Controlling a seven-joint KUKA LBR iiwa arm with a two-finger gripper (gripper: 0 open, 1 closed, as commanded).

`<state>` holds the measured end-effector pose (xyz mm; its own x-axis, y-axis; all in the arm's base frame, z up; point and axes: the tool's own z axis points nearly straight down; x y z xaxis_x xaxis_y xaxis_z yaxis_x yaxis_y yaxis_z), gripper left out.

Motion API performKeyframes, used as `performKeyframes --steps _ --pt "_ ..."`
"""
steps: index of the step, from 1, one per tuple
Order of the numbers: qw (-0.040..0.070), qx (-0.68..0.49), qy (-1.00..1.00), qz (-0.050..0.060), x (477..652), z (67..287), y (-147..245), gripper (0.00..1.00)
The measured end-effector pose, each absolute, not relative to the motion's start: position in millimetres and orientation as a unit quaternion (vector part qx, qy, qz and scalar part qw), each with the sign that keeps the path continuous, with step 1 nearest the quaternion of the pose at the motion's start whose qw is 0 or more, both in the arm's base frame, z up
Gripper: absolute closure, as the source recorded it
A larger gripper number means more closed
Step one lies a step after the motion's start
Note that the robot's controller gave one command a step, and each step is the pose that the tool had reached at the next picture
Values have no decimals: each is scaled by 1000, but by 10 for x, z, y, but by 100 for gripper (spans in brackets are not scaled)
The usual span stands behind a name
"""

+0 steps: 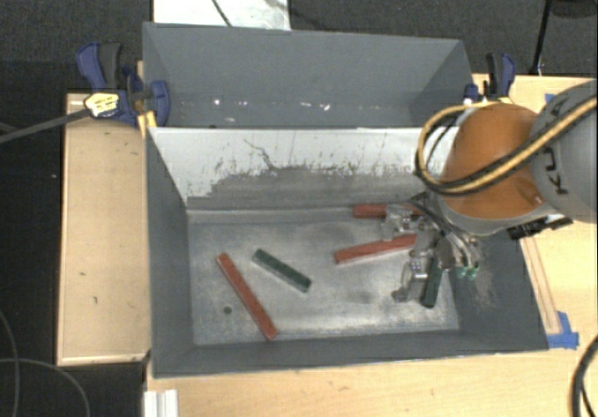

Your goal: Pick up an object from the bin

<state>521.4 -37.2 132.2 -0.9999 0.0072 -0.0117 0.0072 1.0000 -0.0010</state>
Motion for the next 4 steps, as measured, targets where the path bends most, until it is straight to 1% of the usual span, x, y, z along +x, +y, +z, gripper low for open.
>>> performKeyframes --steps 1,2,3,4 --pt "0 11 1000 1 5631 975 -461 0" --pt "1 41 999 0 5522 726 -298 100" --pt "1 40 999 0 5522 726 -298 100" --pt "2 15 1000 -1 5671 723 -113 100"
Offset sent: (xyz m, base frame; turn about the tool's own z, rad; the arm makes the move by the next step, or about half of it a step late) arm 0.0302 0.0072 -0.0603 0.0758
